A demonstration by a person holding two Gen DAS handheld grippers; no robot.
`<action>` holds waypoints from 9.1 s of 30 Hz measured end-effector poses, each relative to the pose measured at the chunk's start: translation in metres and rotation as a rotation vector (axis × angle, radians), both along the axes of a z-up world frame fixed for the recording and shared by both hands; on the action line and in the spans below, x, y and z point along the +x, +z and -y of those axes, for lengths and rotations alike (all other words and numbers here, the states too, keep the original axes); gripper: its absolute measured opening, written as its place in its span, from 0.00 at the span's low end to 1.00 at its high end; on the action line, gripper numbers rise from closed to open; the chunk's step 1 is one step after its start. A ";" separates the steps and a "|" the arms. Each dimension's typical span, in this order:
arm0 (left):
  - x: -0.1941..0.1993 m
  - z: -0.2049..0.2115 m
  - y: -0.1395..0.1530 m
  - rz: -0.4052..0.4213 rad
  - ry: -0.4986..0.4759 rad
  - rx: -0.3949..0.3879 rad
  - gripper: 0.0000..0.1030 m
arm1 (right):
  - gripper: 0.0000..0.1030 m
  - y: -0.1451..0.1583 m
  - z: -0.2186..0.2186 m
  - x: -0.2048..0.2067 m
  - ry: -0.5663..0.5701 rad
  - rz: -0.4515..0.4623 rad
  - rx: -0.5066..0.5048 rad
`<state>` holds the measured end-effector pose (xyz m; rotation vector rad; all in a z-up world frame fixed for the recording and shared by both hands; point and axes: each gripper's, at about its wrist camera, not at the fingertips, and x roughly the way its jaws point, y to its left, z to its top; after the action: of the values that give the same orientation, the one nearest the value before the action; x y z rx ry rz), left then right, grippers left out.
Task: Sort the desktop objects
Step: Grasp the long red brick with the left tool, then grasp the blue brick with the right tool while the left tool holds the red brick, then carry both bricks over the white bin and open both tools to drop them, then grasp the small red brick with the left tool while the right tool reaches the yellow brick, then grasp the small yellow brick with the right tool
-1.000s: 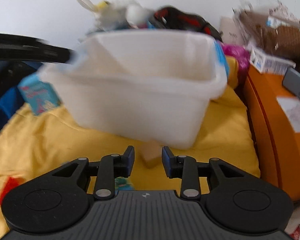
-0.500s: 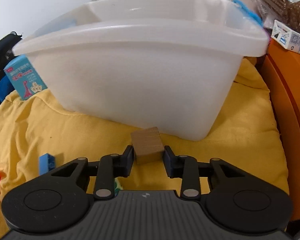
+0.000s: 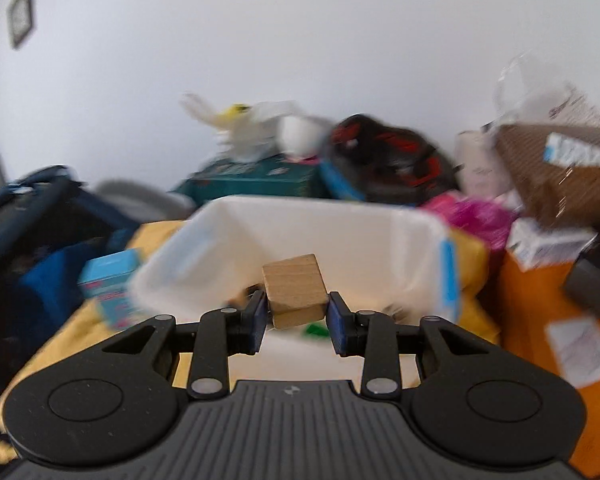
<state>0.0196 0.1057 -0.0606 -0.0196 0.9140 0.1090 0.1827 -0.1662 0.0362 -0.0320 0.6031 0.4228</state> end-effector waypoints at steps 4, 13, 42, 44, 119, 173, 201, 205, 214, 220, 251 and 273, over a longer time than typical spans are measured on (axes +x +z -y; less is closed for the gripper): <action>0.003 0.001 -0.004 -0.012 0.000 -0.006 0.38 | 0.36 -0.017 -0.006 0.030 -0.043 -0.049 -0.027; 0.007 0.026 -0.024 -0.060 -0.072 0.102 0.38 | 0.37 -0.023 0.008 -0.004 -0.046 -0.010 -0.044; 0.002 0.027 -0.023 -0.086 -0.119 -0.272 0.30 | 0.40 -0.118 0.021 -0.031 0.101 -0.327 -0.023; 0.002 0.024 -0.021 -0.070 -0.121 -0.221 0.34 | 0.18 -0.118 0.021 -0.032 0.117 -0.352 0.009; -0.016 0.067 -0.029 -0.074 -0.339 -0.005 0.43 | 0.21 -0.175 0.081 -0.109 0.109 -0.909 0.531; 0.198 0.070 0.077 0.151 -0.203 -0.092 0.38 | 0.42 -0.031 -0.003 0.040 -0.052 -0.118 -0.095; -0.024 0.114 -0.001 0.032 -0.441 -0.095 0.57 | 0.37 -0.099 0.037 -0.133 0.100 -0.270 -0.233; -0.025 0.116 -0.005 0.032 -0.429 -0.093 0.57 | 0.37 -0.119 0.034 -0.131 0.098 -0.280 -0.222; -0.017 0.139 -0.018 0.016 -0.513 -0.045 0.52 | 0.33 -0.127 0.040 -0.133 0.121 -0.320 -0.223; -0.002 0.158 -0.038 -0.034 -0.563 -0.001 0.24 | 0.34 -0.112 0.042 -0.154 0.292 -0.359 -0.372; -0.017 0.107 -0.037 -0.044 -0.434 -0.062 0.24 | 0.44 -0.130 0.058 -0.133 0.068 -0.543 0.136; -0.013 0.104 -0.038 -0.043 -0.450 -0.056 0.25 | 0.26 -0.135 -0.006 -0.160 0.033 -0.314 -0.353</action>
<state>0.0063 0.0013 -0.0981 0.1366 0.9440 -0.3348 0.0227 -0.1599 -0.0990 -0.3171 0.9831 0.3515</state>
